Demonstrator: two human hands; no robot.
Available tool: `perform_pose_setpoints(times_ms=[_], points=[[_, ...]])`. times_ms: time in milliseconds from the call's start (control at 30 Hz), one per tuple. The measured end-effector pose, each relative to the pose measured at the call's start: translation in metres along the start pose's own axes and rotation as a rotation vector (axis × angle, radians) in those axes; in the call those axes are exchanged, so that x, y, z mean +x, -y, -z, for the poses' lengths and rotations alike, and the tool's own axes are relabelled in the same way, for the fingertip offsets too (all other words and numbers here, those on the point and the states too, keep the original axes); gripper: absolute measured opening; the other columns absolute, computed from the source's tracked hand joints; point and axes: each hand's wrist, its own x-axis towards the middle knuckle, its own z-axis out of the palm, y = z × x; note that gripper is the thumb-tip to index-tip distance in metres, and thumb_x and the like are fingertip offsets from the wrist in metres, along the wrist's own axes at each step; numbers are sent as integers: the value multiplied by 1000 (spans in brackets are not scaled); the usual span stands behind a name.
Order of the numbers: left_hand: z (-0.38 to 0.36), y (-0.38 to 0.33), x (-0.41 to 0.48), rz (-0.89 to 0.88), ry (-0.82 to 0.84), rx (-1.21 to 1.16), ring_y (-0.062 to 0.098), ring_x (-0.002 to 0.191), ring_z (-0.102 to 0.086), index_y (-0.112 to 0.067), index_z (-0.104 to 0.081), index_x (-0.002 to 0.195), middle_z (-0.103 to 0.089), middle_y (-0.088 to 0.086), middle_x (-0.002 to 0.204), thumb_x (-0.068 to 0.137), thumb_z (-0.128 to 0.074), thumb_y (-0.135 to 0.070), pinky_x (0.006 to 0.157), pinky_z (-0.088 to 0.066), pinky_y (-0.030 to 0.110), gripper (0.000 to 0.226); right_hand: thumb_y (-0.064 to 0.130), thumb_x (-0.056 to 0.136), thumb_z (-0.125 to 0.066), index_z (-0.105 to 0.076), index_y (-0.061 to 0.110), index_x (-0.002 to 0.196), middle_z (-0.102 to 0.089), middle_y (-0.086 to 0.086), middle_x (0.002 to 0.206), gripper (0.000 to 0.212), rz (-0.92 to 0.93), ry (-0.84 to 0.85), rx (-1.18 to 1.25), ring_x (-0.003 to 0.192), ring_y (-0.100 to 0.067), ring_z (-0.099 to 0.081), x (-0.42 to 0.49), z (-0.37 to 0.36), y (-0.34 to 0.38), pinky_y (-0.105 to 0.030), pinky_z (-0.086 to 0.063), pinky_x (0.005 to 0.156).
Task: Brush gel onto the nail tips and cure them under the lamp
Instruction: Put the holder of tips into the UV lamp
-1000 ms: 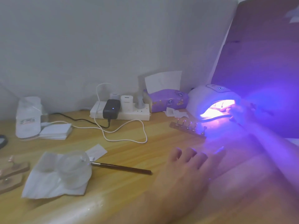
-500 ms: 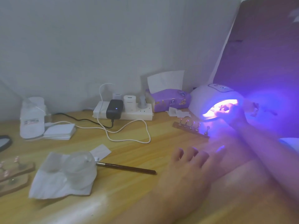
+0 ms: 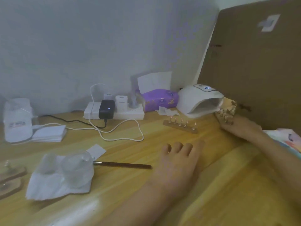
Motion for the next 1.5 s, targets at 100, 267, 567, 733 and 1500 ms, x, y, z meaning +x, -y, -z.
perform_pose_setpoints(times_ms=[100,267,567,733,1500], points=[[-1,3,0,-46,-65,-86,28,119,-44,-24,-1,157,-51,1,133,98,-44,-30,98,-30,43,73,62,90,-40,-50,33,137,-58,-7,137,57,-52,-31,-4,121,-35,-56,6,-7,7,-42,-41,92],[3,6,2,-28,-63,-173,26,116,-43,-29,12,155,-52,-2,129,96,-49,-21,97,-31,40,86,78,84,-38,-67,13,118,-65,-14,119,79,-175,-113,22,110,-33,-61,21,-19,6,-37,-39,80],[2,8,1,1,-57,-213,25,115,-43,-29,12,156,-51,-3,128,98,-45,-25,95,-32,39,82,70,87,-49,-58,20,76,-65,-3,84,52,86,-167,127,78,-25,-57,23,-20,7,-36,-42,70],[0,6,1,11,-70,-251,23,114,-42,-31,9,156,-51,-5,128,97,-46,-27,92,-30,36,81,38,96,-52,-57,36,113,-55,14,104,17,589,-176,76,80,-10,-56,21,-29,-3,-33,-44,64],[-1,8,3,29,-42,-259,22,119,-41,-31,4,156,-49,-8,132,96,-47,-27,97,-33,38,79,64,97,-31,-46,31,142,-44,-19,146,58,218,-92,-289,135,-39,-38,2,-19,29,-46,-42,100]])
